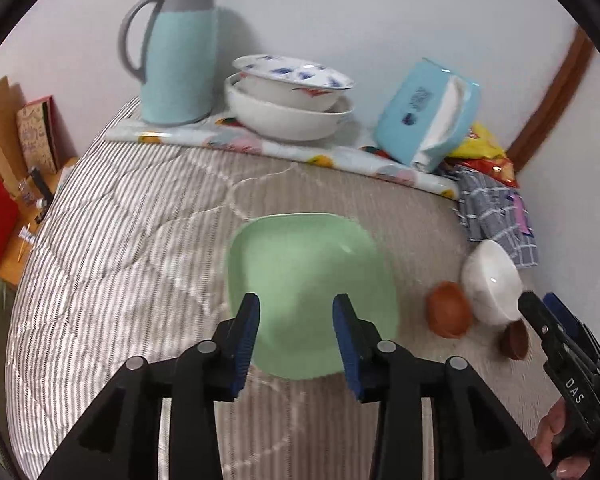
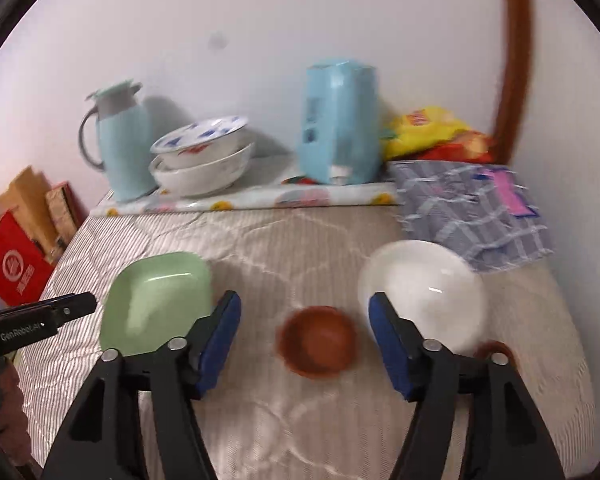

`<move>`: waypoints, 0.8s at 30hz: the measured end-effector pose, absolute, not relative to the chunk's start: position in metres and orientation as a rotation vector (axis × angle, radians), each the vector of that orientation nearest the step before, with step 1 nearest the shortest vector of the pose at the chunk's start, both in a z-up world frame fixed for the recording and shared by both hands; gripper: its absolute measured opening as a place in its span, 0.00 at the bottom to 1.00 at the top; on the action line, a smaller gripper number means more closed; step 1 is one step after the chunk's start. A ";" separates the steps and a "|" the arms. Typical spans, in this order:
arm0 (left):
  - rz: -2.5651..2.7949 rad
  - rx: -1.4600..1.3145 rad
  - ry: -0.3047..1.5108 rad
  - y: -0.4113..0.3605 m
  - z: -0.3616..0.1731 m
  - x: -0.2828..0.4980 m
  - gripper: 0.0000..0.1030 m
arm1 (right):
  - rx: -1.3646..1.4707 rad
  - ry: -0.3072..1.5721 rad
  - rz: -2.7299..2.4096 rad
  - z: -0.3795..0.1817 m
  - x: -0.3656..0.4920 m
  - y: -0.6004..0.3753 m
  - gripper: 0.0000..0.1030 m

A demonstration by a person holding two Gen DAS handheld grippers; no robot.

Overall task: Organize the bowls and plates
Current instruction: 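Move the right tool to the large brown clay bowl and close on its rim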

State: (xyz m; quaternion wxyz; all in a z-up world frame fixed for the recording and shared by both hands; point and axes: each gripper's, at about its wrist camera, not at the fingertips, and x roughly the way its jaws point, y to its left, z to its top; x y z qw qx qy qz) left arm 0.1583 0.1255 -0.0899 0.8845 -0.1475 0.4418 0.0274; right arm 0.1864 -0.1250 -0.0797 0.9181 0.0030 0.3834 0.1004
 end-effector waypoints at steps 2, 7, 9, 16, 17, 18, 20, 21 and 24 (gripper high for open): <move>0.035 -0.292 0.910 0.109 -0.085 0.154 0.36 | 0.005 0.793 0.161 -0.079 0.178 -0.146 0.75; -0.020 -0.265 0.908 0.069 -0.084 0.146 0.37 | 0.036 0.801 0.067 -0.083 0.159 -0.195 0.75; -0.031 -0.255 0.911 0.054 -0.087 0.144 0.37 | 0.058 0.808 0.052 -0.087 0.153 -0.211 0.75; -0.053 -0.255 0.915 0.014 -0.093 0.143 0.37 | 0.070 0.896 0.018 -0.105 0.142 -0.255 0.75; -0.059 -0.257 0.916 0.010 -0.094 0.144 0.37 | 0.076 0.904 0.013 -0.107 0.141 -0.260 0.75; -0.075 -0.263 0.921 0.006 -0.095 0.145 0.37 | 0.090 0.921 0.016 -0.110 0.142 -0.267 0.75; -0.091 -0.273 0.936 -0.001 -0.099 0.149 0.37 | 0.119 0.937 0.010 -0.115 0.142 -0.278 0.75; -0.097 -0.273 0.942 -0.004 -0.101 0.150 0.37 | 0.127 0.941 0.004 -0.118 0.143 -0.284 0.75; -0.088 -0.251 0.956 -0.012 -0.107 0.156 0.37 | 0.137 0.965 -0.023 -0.129 0.147 -0.298 0.73</move>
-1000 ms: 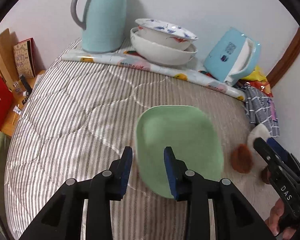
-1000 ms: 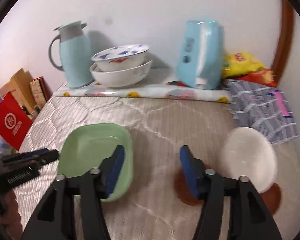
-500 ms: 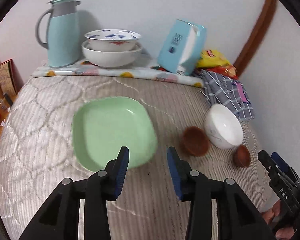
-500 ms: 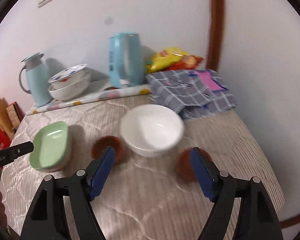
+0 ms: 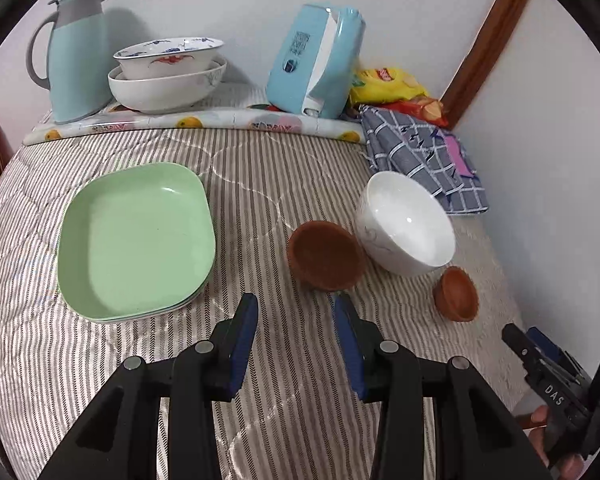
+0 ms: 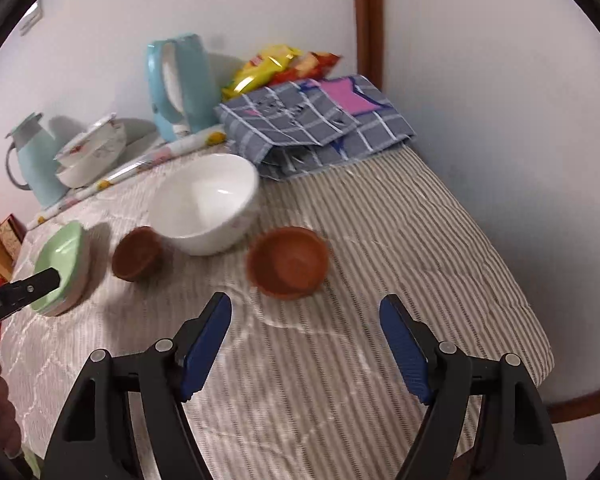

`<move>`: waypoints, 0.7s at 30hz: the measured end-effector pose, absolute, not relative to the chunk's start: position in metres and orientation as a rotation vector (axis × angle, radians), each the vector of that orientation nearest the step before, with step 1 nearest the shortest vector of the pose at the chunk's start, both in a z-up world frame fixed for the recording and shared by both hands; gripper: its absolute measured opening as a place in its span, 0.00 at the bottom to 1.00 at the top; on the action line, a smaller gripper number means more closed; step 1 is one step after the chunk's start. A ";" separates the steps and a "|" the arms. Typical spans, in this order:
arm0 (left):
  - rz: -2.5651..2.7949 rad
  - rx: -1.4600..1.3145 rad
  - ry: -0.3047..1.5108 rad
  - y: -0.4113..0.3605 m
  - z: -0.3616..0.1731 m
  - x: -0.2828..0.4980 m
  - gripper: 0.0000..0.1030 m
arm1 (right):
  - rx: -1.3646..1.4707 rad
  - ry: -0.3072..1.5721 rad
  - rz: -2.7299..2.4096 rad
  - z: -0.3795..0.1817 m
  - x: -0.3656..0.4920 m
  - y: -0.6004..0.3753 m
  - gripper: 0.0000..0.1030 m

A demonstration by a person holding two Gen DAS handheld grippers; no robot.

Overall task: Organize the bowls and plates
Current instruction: 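Move the right tool to the large brown clay bowl and close on its rim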

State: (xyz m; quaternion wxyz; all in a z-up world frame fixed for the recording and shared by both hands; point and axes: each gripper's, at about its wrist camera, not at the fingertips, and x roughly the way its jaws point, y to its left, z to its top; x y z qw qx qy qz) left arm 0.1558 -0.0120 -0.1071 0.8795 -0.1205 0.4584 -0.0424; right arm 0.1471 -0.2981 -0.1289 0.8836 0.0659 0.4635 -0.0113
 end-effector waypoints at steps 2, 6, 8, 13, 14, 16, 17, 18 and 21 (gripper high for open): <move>-0.084 -0.250 0.963 -0.015 -0.111 0.160 0.37 | 0.148 0.976 -0.026 -0.135 0.149 -0.305 0.71; -0.066 -0.260 0.999 -0.017 -0.122 0.172 0.37 | 0.173 0.995 -0.022 -0.147 0.154 -0.316 0.71; -0.062 -0.265 1.011 -0.019 -0.128 0.178 0.37 | 0.176 0.998 -0.015 -0.151 0.158 -0.318 0.71; -0.045 -0.263 1.023 -0.023 -0.139 0.193 0.37 | 0.188 1.001 0.001 -0.161 0.171 -0.320 0.71; -0.038 -0.261 1.024 -0.024 -0.141 0.196 0.37 | 0.190 1.003 0.004 -0.163 0.174 -0.321 0.71; -0.031 -0.267 1.026 -0.025 -0.144 0.202 0.37 | 0.197 1.001 0.006 -0.166 0.180 -0.323 0.71; -0.029 -0.268 1.025 -0.026 -0.145 0.205 0.37 | 0.205 1.001 0.008 -0.167 0.183 -0.324 0.71; -0.025 -0.268 1.024 -0.027 -0.146 0.207 0.37 | 0.210 1.001 0.011 -0.168 0.185 -0.325 0.71; -0.015 -0.265 1.023 -0.030 -0.149 0.215 0.37 | 0.212 0.998 0.019 -0.171 0.193 -0.325 0.70</move>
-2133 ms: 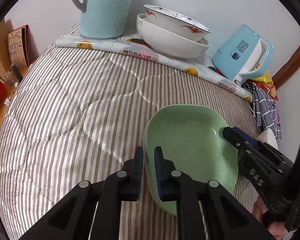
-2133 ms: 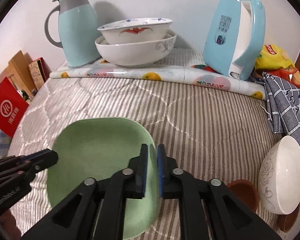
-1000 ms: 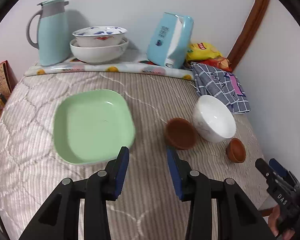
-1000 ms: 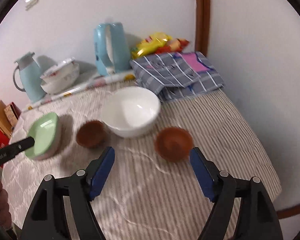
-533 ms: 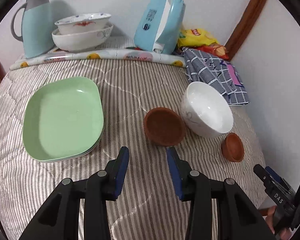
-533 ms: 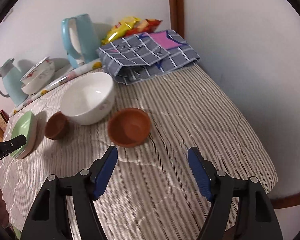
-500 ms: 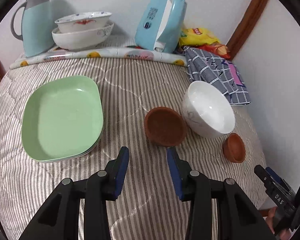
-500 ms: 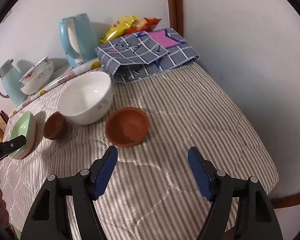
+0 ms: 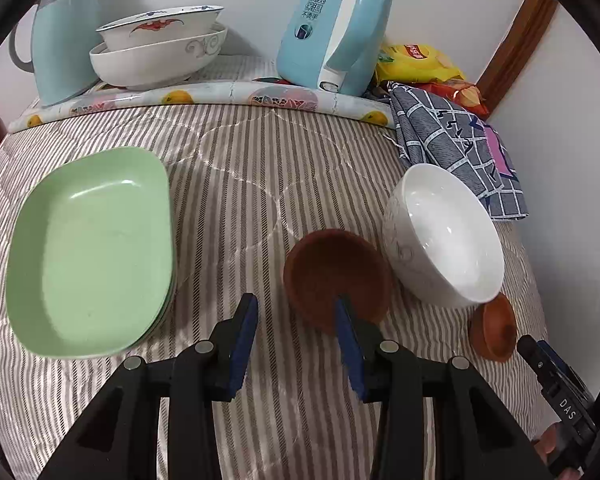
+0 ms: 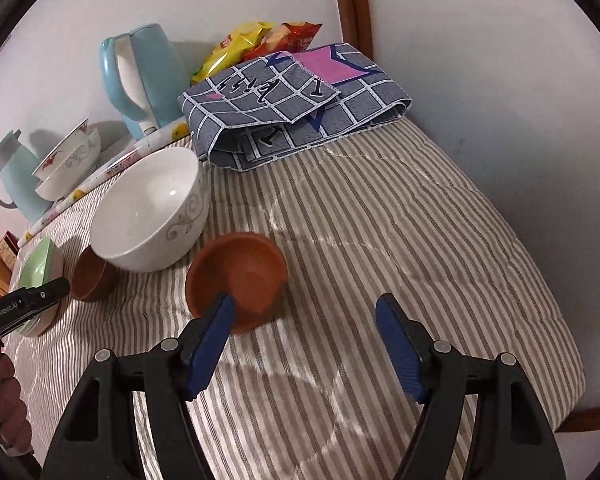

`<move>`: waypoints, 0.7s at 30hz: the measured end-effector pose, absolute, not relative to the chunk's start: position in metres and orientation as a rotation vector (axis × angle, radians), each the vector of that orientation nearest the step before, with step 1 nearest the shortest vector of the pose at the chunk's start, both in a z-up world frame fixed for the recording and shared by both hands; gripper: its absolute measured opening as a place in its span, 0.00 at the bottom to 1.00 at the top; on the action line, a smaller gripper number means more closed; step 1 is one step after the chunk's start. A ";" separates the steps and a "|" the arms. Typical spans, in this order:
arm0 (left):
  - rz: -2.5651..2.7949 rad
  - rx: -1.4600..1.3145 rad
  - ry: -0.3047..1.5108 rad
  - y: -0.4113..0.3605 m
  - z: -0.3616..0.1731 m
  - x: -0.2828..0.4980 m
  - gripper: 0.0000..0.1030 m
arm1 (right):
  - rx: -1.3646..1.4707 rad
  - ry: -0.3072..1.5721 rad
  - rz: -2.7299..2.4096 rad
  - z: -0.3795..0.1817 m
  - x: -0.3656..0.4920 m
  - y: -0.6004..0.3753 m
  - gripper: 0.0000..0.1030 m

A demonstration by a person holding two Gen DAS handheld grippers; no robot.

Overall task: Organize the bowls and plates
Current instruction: 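Move the right tool to the large brown clay bowl and close on its rim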

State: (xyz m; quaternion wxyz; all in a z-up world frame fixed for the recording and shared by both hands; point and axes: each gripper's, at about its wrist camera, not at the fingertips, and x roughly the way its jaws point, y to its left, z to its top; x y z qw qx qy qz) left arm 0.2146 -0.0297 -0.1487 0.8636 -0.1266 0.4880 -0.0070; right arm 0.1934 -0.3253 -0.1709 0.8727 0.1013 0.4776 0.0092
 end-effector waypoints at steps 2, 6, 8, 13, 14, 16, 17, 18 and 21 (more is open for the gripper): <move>-0.012 -0.278 1.026 -0.030 -0.152 0.220 0.37 | 0.205 1.004 0.024 -0.174 0.200 -0.324 0.66; 0.008 -0.277 1.030 -0.031 -0.157 0.229 0.37 | 0.198 1.025 0.030 -0.184 0.207 -0.321 0.59; 0.020 -0.276 1.033 -0.031 -0.159 0.231 0.37 | 0.200 1.043 0.039 -0.189 0.211 -0.320 0.52; 0.028 -0.277 1.039 -0.032 -0.167 0.236 0.37 | 0.202 1.051 0.050 -0.196 0.217 -0.318 0.42; 0.032 -0.269 1.037 -0.033 -0.167 0.236 0.37 | 0.199 1.056 0.051 -0.197 0.218 -0.318 0.39; 0.028 -0.267 1.034 -0.035 -0.169 0.237 0.34 | 0.204 1.055 0.057 -0.198 0.219 -0.317 0.37; 0.024 -0.269 1.034 -0.036 -0.169 0.238 0.33 | 0.204 1.052 0.057 -0.198 0.220 -0.317 0.37; 0.022 -0.269 1.034 -0.037 -0.170 0.239 0.32 | 0.202 1.051 0.061 -0.198 0.221 -0.316 0.37; 0.027 -0.249 1.038 -0.041 -0.175 0.242 0.26 | 0.195 1.059 0.068 -0.201 0.225 -0.313 0.37</move>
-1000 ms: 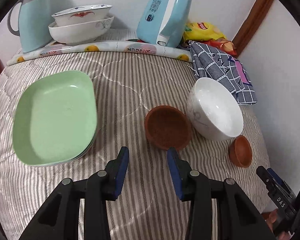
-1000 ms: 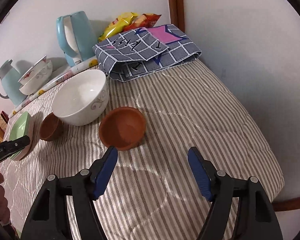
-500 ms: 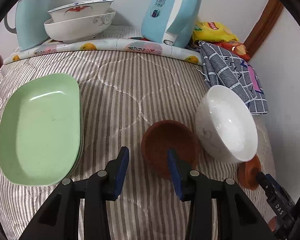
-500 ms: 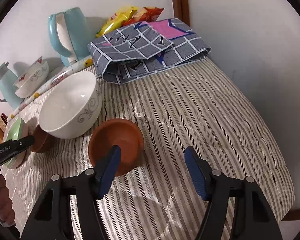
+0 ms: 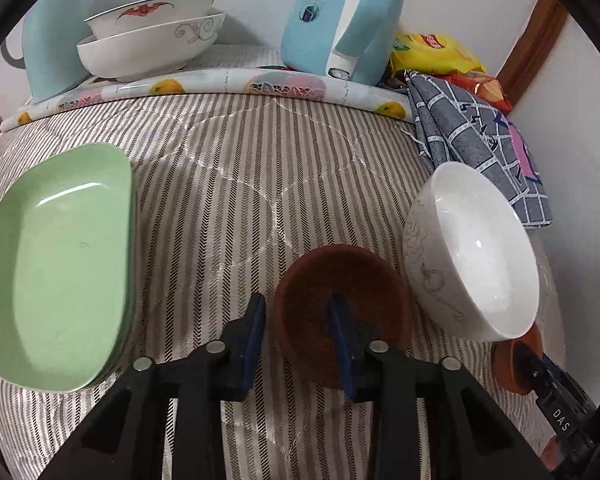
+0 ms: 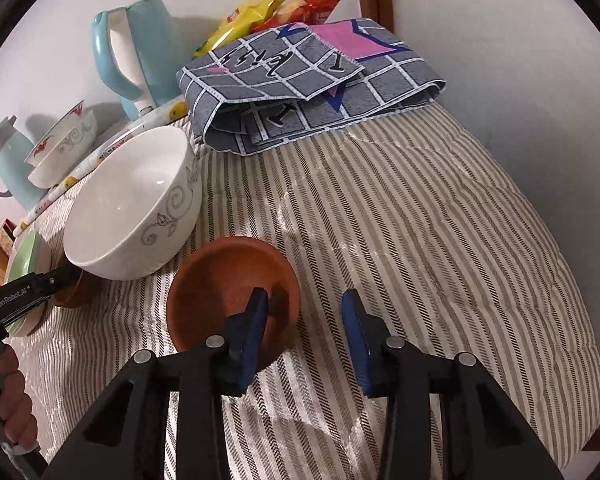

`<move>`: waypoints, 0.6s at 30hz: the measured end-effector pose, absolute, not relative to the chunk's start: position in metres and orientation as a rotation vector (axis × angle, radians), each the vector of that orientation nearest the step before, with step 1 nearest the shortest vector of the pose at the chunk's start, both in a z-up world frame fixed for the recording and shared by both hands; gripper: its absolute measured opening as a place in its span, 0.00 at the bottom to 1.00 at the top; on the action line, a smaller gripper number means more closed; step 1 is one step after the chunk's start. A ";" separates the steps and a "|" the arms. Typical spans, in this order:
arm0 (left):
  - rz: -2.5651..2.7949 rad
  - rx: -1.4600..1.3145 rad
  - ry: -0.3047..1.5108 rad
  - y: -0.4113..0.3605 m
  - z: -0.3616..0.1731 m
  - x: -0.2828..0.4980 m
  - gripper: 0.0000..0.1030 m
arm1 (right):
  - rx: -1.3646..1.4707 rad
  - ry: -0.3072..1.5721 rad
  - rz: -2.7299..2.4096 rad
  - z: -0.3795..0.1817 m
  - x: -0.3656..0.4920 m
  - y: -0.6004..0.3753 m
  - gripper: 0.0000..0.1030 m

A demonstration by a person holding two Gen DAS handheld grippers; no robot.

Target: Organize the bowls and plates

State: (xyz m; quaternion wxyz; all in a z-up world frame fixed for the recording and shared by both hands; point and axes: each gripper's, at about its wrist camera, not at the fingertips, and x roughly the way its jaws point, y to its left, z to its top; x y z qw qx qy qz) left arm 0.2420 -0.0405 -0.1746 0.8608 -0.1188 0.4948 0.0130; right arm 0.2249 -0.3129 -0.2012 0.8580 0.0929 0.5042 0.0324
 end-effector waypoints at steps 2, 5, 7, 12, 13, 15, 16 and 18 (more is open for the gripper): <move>0.034 -0.248 1.039 -0.041 -0.177 0.243 0.23 | 0.184 1.055 0.069 -0.202 0.226 -0.311 0.37; 0.035 -0.261 1.026 -0.040 -0.177 0.244 0.19 | 0.177 1.053 0.074 -0.202 0.229 -0.310 0.33; 0.040 -0.261 1.016 -0.041 -0.176 0.244 0.15 | 0.174 1.050 0.089 -0.202 0.230 -0.308 0.26; 0.043 -0.278 1.013 -0.039 -0.174 0.244 0.11 | 0.151 1.043 0.115 -0.200 0.231 -0.303 0.13; 0.044 -0.278 1.014 -0.039 -0.173 0.244 0.11 | 0.152 1.045 0.119 -0.200 0.231 -0.303 0.13; 0.051 -0.276 1.013 -0.040 -0.172 0.242 0.10 | 0.170 1.049 0.128 -0.199 0.231 -0.306 0.12; 0.050 -0.276 1.010 -0.041 -0.170 0.241 0.10 | 0.180 1.051 0.139 -0.199 0.232 -0.307 0.11; 0.049 -0.278 1.005 -0.042 -0.166 0.239 0.09 | 0.184 1.050 0.152 -0.197 0.231 -0.308 0.10</move>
